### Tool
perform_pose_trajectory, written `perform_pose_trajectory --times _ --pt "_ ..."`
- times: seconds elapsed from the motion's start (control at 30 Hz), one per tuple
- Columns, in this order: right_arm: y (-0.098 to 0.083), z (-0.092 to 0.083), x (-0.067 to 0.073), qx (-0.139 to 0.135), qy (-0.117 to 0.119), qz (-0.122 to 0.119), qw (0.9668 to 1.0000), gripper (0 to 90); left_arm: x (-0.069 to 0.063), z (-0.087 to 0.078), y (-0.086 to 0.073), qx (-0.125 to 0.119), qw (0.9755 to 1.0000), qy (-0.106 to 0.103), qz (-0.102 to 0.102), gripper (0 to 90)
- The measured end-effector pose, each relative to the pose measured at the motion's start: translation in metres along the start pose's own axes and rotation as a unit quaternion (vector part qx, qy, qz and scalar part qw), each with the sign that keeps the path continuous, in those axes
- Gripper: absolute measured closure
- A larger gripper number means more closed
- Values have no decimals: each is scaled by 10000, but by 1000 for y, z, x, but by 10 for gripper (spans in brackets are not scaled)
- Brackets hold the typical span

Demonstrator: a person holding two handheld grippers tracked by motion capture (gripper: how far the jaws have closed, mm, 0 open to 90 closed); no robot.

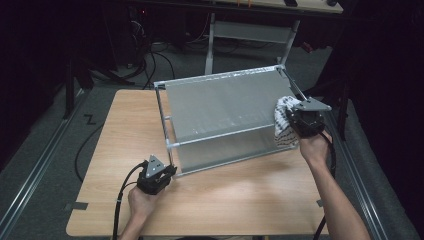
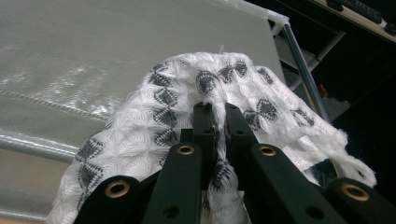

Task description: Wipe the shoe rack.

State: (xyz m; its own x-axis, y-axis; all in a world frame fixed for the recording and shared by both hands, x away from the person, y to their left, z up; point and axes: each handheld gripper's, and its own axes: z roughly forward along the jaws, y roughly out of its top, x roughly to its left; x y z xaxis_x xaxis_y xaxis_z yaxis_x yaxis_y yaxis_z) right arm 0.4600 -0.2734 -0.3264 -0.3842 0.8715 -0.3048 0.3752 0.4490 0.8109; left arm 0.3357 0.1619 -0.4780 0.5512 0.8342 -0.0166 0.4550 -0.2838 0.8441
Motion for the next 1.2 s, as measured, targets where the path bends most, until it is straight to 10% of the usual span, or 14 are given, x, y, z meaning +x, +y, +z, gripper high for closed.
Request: perform_pose_trajectory --times 1.2 --pt "-66 -37 0 -232 154 524 9982 863 2 -16 -10 -97 9998 111 -107 815"
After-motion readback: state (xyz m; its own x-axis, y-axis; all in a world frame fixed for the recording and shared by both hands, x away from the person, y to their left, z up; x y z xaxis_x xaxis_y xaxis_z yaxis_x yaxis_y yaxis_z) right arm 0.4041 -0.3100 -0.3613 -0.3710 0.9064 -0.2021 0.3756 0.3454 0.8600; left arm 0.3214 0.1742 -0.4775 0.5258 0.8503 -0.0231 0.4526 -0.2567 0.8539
